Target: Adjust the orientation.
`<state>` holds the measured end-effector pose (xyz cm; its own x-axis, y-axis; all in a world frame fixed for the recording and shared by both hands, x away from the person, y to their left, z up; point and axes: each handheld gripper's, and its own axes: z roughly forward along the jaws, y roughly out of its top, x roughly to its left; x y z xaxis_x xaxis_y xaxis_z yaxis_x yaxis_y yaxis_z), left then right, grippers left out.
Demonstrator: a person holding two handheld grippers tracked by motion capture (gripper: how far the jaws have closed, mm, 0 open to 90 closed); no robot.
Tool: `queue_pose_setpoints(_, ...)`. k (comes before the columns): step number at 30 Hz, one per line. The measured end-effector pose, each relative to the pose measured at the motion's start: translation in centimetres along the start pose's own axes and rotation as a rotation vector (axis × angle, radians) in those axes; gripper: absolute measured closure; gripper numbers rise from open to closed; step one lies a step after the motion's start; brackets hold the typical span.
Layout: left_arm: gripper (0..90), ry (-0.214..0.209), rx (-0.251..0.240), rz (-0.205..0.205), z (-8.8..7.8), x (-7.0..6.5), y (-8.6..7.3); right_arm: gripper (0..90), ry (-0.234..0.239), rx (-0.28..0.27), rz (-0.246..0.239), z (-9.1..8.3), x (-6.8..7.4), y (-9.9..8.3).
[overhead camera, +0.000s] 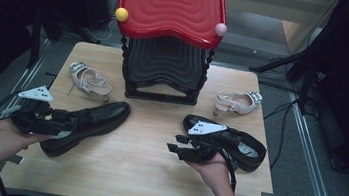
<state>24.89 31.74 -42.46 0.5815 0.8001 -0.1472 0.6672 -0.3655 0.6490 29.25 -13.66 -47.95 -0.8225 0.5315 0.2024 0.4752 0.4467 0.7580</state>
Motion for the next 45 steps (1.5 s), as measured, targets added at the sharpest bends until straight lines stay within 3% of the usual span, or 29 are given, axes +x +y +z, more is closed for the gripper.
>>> queue_pose_setpoints(5, 42.7, 0.046, 0.028, -0.027, -0.5, 1.7, -0.7, 54.7, 0.021, 0.020, -0.004, 0.7, 0.2, 0.1)
queue_pose_setpoints(8, 42.8, 0.052, 0.039, -0.027, -0.4, 2.6, -1.0, 54.7, 0.021, 0.020, -0.003, 0.8, 0.2, 0.1)
queue_pose_setpoints(13, 42.7, 0.055, 0.108, -0.018, 1.3, 4.1, -1.2, 54.5, 0.019, 0.034, 0.003, 0.8, 0.2, 0.1)
queue_pose_setpoints(21, 50.6, 0.026, 0.241, 0.078, 4.7, 4.6, 0.5, 54.6, 0.014, 0.054, 0.024, 0.9, 0.1, -0.1)
queue_pose_setpoints(25, 57.7, 0.016, 0.271, 0.108, 5.7, 5.0, 1.3, 54.6, 0.014, 0.062, 0.028, 0.9, 0.3, -0.3)
queue_pose_setpoints(28, 64.0, 0.043, 0.298, 0.147, 6.2, 4.9, 1.6, 54.8, 0.016, 0.062, 0.032, 1.0, 0.3, -0.4)
queue_pose_setpoints(29, 69.8, 0.046, 0.300, 0.144, 6.3, 5.0, 1.7, 55.0, 0.019, 0.058, 0.047, 1.0, 0.3, -0.6)
queue_pose_setpoints(31, 71.3, 0.042, 0.302, 0.135, 6.2, 5.2, 1.7, 55.1, 0.024, 0.062, 0.055, 1.0, 0.3, -0.7)
queue_pose_setpoints(37, 81.5, 0.072, 0.299, 0.163, 6.1, 4.9, 1.8, 55.1, 0.022, 0.067, 0.057, 1.0, 0.4, -0.9)
queue_pose_setpoints(45, 85.5, 0.031, 0.241, 0.164, 4.6, 4.3, 2.7, 54.6, 0.031, 0.056, 0.083, 0.8, 0.1, -0.9)
